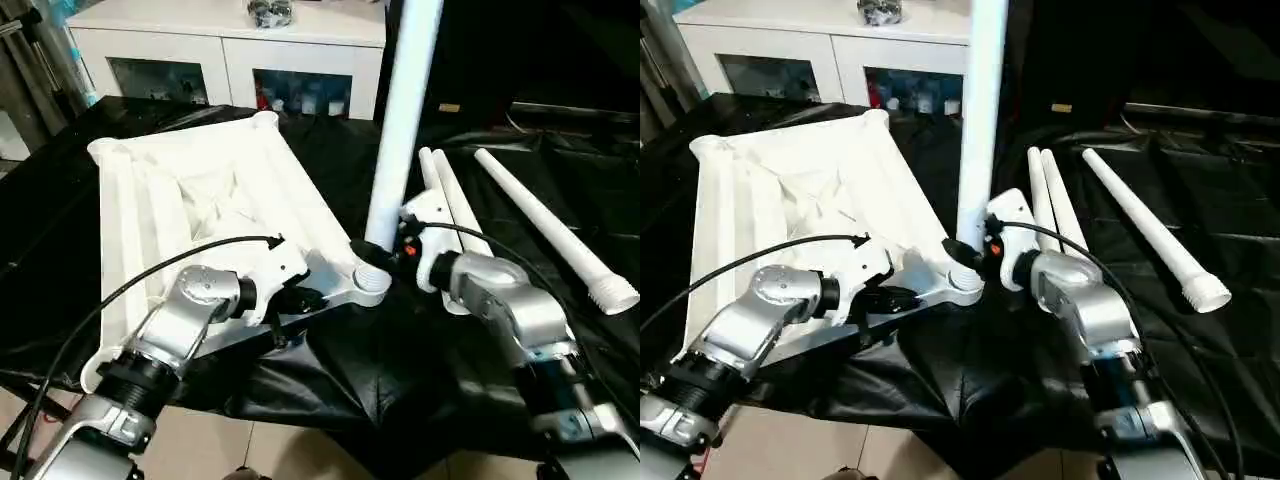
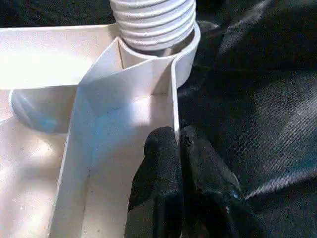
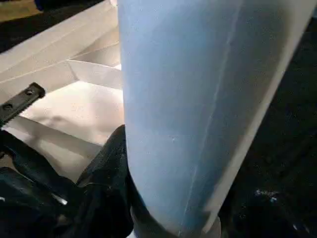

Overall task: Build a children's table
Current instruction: Insert table leg to table base

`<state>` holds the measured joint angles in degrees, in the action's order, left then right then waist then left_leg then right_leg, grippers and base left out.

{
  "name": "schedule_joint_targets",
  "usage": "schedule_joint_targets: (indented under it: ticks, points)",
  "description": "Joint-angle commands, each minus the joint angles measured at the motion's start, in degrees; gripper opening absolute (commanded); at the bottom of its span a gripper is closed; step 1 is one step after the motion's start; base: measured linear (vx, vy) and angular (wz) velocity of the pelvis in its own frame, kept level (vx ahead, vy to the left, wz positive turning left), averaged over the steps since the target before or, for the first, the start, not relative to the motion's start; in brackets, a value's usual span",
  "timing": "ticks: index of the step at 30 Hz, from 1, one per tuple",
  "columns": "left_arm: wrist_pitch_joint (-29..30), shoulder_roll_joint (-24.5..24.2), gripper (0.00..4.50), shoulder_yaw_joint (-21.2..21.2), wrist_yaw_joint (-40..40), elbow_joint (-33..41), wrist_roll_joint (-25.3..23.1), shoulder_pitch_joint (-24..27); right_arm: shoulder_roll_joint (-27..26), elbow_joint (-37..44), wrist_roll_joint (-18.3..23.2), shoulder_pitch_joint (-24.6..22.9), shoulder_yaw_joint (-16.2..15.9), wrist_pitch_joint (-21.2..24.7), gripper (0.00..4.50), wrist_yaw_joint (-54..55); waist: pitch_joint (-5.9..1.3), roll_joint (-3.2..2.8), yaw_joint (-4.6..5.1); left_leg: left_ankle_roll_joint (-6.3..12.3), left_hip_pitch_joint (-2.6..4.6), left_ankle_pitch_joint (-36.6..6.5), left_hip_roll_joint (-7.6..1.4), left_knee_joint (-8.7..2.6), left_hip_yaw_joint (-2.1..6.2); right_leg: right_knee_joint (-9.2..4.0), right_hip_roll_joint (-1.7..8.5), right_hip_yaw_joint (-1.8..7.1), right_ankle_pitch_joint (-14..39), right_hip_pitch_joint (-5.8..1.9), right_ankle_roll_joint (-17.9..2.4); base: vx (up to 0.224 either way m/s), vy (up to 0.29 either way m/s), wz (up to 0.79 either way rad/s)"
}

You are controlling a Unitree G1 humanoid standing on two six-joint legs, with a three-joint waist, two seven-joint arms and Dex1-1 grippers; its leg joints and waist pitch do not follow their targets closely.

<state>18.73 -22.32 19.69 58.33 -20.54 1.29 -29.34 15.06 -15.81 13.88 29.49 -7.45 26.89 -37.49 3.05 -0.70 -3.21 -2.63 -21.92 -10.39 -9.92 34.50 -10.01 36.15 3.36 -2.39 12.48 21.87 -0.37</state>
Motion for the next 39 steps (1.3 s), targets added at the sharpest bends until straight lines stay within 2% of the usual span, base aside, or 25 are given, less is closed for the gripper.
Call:
schedule_joint_targets:
  ticks: [1, 9, 12, 22, 23, 30, 31, 33, 34, 36, 37, 38, 39]
  points:
    - [2.18, -1.22, 0.0, 3.08, 2.77, -1.63, -1.78, 1.3, 0.13, -1.75, -0.67, 1.55, -0.35, -0.31, 1.88, 0.06, -3.61, -0.21, 0.05, -0.31, 1.23, -10.24, -3.12, -4.23, 1.05, -4.4, 4.73, 2.7, 5.35, -2.07, -13.71, 0.0, 0.0, 0.0]
    - [2.06, -0.4, 0.0, 2.64, 2.03, -3.28, -1.64, -0.1, -0.17, -3.62, -1.09, 1.8, -0.47, -0.53, 1.88, -0.81, -3.38, -0.2, 0.22, -1.02, 1.37, -12.73, -3.14, -4.41, 1.07, -4.82, 4.82, 2.75, 9.42, -1.93, -13.35, 0.0, 0.0, 0.0]
    - [2.3, -0.28, 0.0, 2.5, 2.39, -2.99, -1.28, -0.17, -0.57, -4.45, -0.3, 1.62, 0.59, -0.54, 1.88, -0.8, -3.33, -0.28, 0.25, -1.29, 1.39, -13.63, -3.16, -4.49, 1.14, -4.97, 4.84, 2.81, 10.92, -1.88, -12.87, 0.0, 0.0, 0.0]
    - [2.48, -0.03, 0.0, 1.71, 1.66, -3.92, -1.09, -0.85, 0.2, -4.37, 1.01, -0.86, 1.83, 0.25, 1.88, -1.83, -3.5, -0.39, 0.06, -0.94, 1.37, -12.6, -3.16, -4.44, 1.1, -4.82, 4.75, 2.78, 8.07, -1.93, -13.45, 0.0, 0.0, 0.0]
    - [2.41, -0.07, 0.0, 1.67, 1.72, -4.12, -1.11, -0.96, 0.25, -4.19, 1.1, -1.34, 2.13, 0.24, 1.88, -1.8, -3.44, -0.73, 0.05, -1.09, 1.41, -12.9, -3.15, -4.51, 1.14, -4.84, 4.71, 2.76, 8.15, -1.86, -13.45, 0.0, 0.0, 0.0]
    - [2.32, -0.01, 0.0, 1.46, 1.53, -4.44, -1.1, -1.14, -0.14, -4.09, 1.75, -2.09, 3.51, 0.05, 1.88, -1.06, -3.39, -0.76, 0.04, -1.67, 1.43, -14.9, -3.2, -4.66, 1.24, -5.05, 4.82, 2.82, 9.93, -1.88, -13.31, 0.0, 0.0, 0.0]
    - [2.45, 0.39, 0.0, 1.04, 0.7, -4.96, -1.16, -1.46, -0.83, -4.91, 3.1, -2.61, 5.66, -0.69, 1.88, -0.25, -3.39, -1.09, 0.0, -1.72, 1.44, -14.84, -3.22, -4.69, 1.3, -4.97, 4.82, 2.81, 9.9, -1.83, -13.24, 0.0, 0.0, 0.0]
    - [2.53, 0.62, 0.0, 0.82, 0.23, -5.28, -1.18, -1.64, -1.22, -5.53, 3.85, -3.04, 6.88, -1.29, 1.88, 0.2, -3.43, -0.89, -0.02, -1.68, 1.53, -15.18, -3.26, -4.7, 1.28, -5.09, 4.79, 2.81, 9.77, -1.83, -13.27, 0.0, 0.0, 0.0]
    - [2.42, 0.85, 0.0, 0.6, -0.28, -5.72, -1.25, -1.89, -1.86, -6.18, 4.96, -4.04, 8.45, -2.52, 1.88, 0.57, -3.34, -1.17, 0.0, -1.73, 1.57, -15.86, -3.26, -4.74, 1.24, -5.23, 4.81, 2.82, 10.04, -1.64, -13.32, 0.0, 0.0, 0.0]
    - [2.41, 0.88, 0.0, 0.58, -0.31, -5.75, -1.24, -1.91, -1.92, -6.22, 5.03, -4.17, 8.57, -2.67, 1.88, 0.62, -3.34, -1.01, -0.03, -1.68, 1.59, -16.43, -3.23, -4.77, 1.29, -5.32, 4.88, 2.79, 11.23, -1.65, -13.23, 0.0, 0.0, 0.0]
    - [2.24, 1.1, 0.0, 0.37, -0.52, -6.09, -1.15, -2.07, -2.69, -6.36, 5.78, -6.01, 9.71, -4.39, 1.88, 0.8, -3.27, -1.02, -0.01, -1.53, 1.49, -16.64, -3.17, -4.8, 1.26, -5.46, 4.91, 2.79, 12.58, -1.68, -12.98, 0.0, 0.0, 0.0]
    - [2.23, 1.13, 0.0, 0.35, -0.55, -6.13, -1.14, -2.09, -2.79, -6.37, 5.87, -6.24, 9.84, -4.56, 1.88, 0.84, -3.22, -1.13, -0.14, -1.47, 1.75, -17.33, -3.27, -4.77, 1.19, -5.72, 5.01, 2.9, 14.16, -1.34, -12.53, 0.0, 0.0, 0.0]
    - [2.19, 1.2, 0.0, 0.29, -0.68, -6.26, -1.15, -2.16, -3.14, -6.43, 6.1, -6.94, 10.26, -5.41, 1.88, 0.93, -3.24, -1.13, -0.12, -1.5, 1.7, -17.5, -3.28, -4.79, 1.24, -5.74, 5.06, 2.9, 14.65, -1.42, -12.37, 0.0, 0.0, 0.0]
